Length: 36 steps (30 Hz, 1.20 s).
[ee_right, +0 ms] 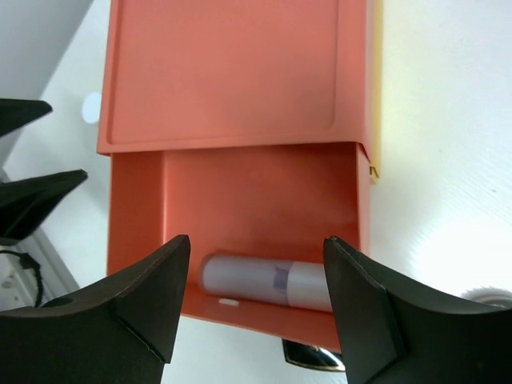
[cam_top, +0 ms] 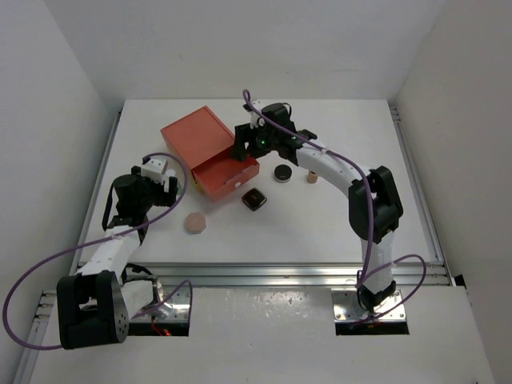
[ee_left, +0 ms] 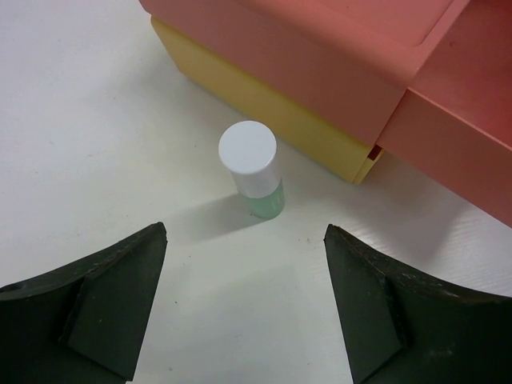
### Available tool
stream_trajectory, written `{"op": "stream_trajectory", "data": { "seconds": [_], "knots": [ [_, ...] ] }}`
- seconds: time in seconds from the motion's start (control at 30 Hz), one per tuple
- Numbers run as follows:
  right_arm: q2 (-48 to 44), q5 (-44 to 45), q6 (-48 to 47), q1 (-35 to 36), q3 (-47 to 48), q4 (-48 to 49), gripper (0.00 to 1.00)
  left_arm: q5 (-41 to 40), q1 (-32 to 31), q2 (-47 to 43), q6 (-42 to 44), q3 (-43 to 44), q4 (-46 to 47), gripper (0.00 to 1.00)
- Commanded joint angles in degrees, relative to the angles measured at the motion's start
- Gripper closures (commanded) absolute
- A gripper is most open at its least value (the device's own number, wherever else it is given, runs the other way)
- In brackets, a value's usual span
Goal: Organize the makeup
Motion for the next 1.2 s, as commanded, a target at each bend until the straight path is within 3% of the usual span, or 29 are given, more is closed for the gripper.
{"op": "stream_trajectory", "data": {
  "seconds": [0.0, 0.13, 0.4, 0.57, 0.7, 0.97, 1.17],
  "knots": [
    [-5.14, 2.31, -4.62, 1.04, 2.39, -1.18, 0.32, -0.34, -0.5, -0.08, -0.15, 0.08, 2.35, 0.14],
    [-8.29, 2.66, -6.38, 1.31, 1.96, -4.25, 0.3, -2.44, -0.5, 1.58, -2.43, 1.39, 1.56, 0.14],
    [-15.59, 3.46, -9.46, 0.17, -8.32, -3.82, 0.2, -1.3, -2.08, 7.56, -1.92, 4.74, -1.52, 0.06],
    [-14.55, 2.58, -7.53, -2.03, -9.04, -5.22, 0.2, -3.76, -2.08, 12.21, -1.38, 6.94, -1.52, 0.05],
    [-12.62, 1.88, -7.79, -3.26, -6.93, -5.05, 0.2, -3.24, -2.08, 14.94, -1.47, 8.34, -0.38, 0.12],
    [-10.94, 0.03, -9.38, -3.97, -5.78, -6.01, 0.2, -0.6, -2.08, 18.72, -3.49, 8.87, 4.71, 0.12],
    [-10.41, 0.03, -9.2, -4.84, -5.78, -6.37, 0.21, -0.6, -2.08, 20.57, -4.11, 8.87, 9.98, 0.24]
  ]
}}
